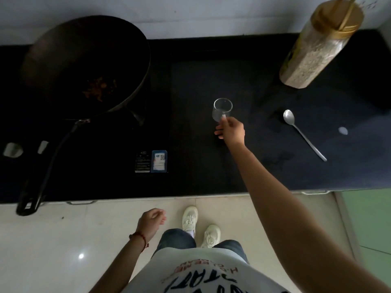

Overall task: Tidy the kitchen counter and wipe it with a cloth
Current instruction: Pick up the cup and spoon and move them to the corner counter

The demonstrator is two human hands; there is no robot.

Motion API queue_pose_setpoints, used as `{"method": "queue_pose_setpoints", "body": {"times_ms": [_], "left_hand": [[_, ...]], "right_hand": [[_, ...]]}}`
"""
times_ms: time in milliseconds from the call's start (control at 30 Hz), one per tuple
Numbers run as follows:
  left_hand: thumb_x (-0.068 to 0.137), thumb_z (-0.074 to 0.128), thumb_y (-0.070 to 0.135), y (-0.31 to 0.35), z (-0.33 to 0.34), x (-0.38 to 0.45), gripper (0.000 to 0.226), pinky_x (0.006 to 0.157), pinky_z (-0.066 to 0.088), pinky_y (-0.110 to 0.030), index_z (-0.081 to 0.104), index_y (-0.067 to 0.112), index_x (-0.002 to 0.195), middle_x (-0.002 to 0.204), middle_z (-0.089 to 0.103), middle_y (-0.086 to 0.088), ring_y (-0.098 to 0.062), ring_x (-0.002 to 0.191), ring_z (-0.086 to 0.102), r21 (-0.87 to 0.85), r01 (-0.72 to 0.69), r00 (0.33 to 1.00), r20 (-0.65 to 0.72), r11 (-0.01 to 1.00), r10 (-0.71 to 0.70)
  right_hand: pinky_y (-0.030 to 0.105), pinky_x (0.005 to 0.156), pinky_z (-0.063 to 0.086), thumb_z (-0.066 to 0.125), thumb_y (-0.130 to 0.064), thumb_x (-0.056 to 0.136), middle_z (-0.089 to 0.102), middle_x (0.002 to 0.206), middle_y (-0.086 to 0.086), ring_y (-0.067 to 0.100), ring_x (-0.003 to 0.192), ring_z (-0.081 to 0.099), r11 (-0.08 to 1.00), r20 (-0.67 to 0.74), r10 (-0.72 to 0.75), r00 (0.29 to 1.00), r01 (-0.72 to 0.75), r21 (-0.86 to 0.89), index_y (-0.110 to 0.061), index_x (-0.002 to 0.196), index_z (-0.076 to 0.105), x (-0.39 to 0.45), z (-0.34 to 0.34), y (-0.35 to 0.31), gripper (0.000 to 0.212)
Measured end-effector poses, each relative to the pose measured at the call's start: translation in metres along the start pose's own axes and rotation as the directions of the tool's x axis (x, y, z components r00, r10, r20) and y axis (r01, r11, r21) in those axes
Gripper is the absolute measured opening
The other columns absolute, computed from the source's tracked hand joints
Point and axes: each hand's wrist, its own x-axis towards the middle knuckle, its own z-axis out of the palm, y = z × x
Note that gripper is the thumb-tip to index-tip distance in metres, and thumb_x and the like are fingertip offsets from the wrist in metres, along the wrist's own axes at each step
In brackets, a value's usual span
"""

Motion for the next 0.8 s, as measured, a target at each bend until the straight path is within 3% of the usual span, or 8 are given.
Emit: {"method": "queue_pose_setpoints", "body": {"times_ms": [167,300,400,500,633,667,733,800], "left_hand": [[0.09,0.049,0.013,0.039,0.006,-0.022,0.025,0.068,0.043,-0.018,0.061,0.02,0.07,0.077,0.066,0.003,-0.012,0.079,0.062,0.13,-0.18,0.969,0.195,0.975,0.153],[0.091,0.049,0.013,0.092,0.018,-0.047,0.026,0.06,0.044,-0.01,0.062,0.021,0.071,0.064,0.067,0.01,0.0,0.065,0.061,0.115,-0.333,0.881,0.393,0.936,0.264],[0.092,0.048,0.012,0.138,0.033,-0.054,0.023,0.058,0.045,-0.011,0.063,0.022,0.078,0.07,0.066,0.008,0.003,0.062,0.061,0.077,-0.454,0.805,0.463,0.888,0.371],[0.092,0.047,0.008,0.187,0.057,-0.041,0.022,0.054,0.044,-0.009,0.061,0.022,0.081,0.074,0.064,0.006,0.006,0.058,0.06,0.063,-0.567,0.751,0.448,0.821,0.485],[0.09,0.05,0.009,0.249,0.103,-0.004,0.019,0.051,0.043,-0.005,0.061,0.001,0.104,0.079,0.066,-0.005,0.007,0.053,0.06,0.096,-0.67,0.721,0.325,0.737,0.613],[0.089,0.052,0.011,0.265,0.118,0.004,0.022,0.054,0.046,-0.007,0.06,0.001,0.107,0.086,0.069,-0.011,0.003,0.057,0.062,0.118,-0.688,0.713,0.295,0.716,0.636],[0.089,0.053,0.015,0.293,0.141,0.019,0.026,0.072,0.05,-0.021,0.06,0.001,0.11,0.1,0.069,-0.019,-0.019,0.08,0.068,0.164,-0.71,0.702,0.244,0.685,0.669],[0.089,0.053,0.02,0.321,0.166,0.032,0.031,0.085,0.047,-0.03,0.058,0.002,0.115,0.109,0.067,-0.02,-0.029,0.1,0.064,0.229,-0.713,0.701,0.235,0.663,0.673]], "right_hand": [[0.03,0.063,0.053,0.049,-0.032,0.092,0.064,0.068,0.001,0.016,0.063,0.063,0.994,-0.076,-0.061,0.995,0.068,0.082,-0.023,0.071,0.058,-0.041,-0.032,0.014,0.024],[0.03,0.06,0.052,0.051,-0.029,0.092,0.063,0.065,0.002,0.018,0.061,0.063,0.984,-0.207,-0.055,0.977,0.088,0.157,-0.021,0.067,0.058,-0.081,-0.069,0.031,0.027],[0.029,0.06,0.051,0.051,-0.028,0.092,0.063,0.066,0.003,0.019,0.062,0.063,0.981,-0.303,-0.029,0.953,0.085,0.173,-0.02,0.067,0.059,-0.106,-0.096,0.045,0.028],[0.025,0.059,0.05,0.049,-0.025,0.093,0.062,0.065,0.004,0.015,0.059,0.062,0.976,-0.392,0.0,0.92,0.085,0.2,-0.018,0.067,0.059,-0.124,-0.118,0.059,0.028],[0.02,0.056,0.05,0.05,-0.024,0.093,0.063,0.066,0.004,0.01,0.056,0.062,0.968,-0.464,0.038,0.885,0.083,0.238,-0.014,0.071,0.06,-0.137,-0.138,0.07,0.026],[0.022,0.058,0.052,0.05,-0.025,0.093,0.063,0.066,0.004,0.013,0.058,0.063,0.966,-0.479,0.047,0.877,0.081,0.244,-0.015,0.071,0.061,-0.139,-0.143,0.073,0.026],[0.026,0.06,0.053,0.05,-0.024,0.093,0.064,0.066,0.006,0.018,0.061,0.063,0.966,-0.493,0.047,0.869,0.085,0.243,-0.016,0.071,0.062,-0.145,-0.147,0.078,0.026],[0.027,0.061,0.052,0.049,-0.021,0.093,0.065,0.068,0.009,0.02,0.061,0.062,0.964,-0.524,0.048,0.85,0.098,0.247,-0.014,0.072,0.063,-0.151,-0.153,0.084,0.026]]}}
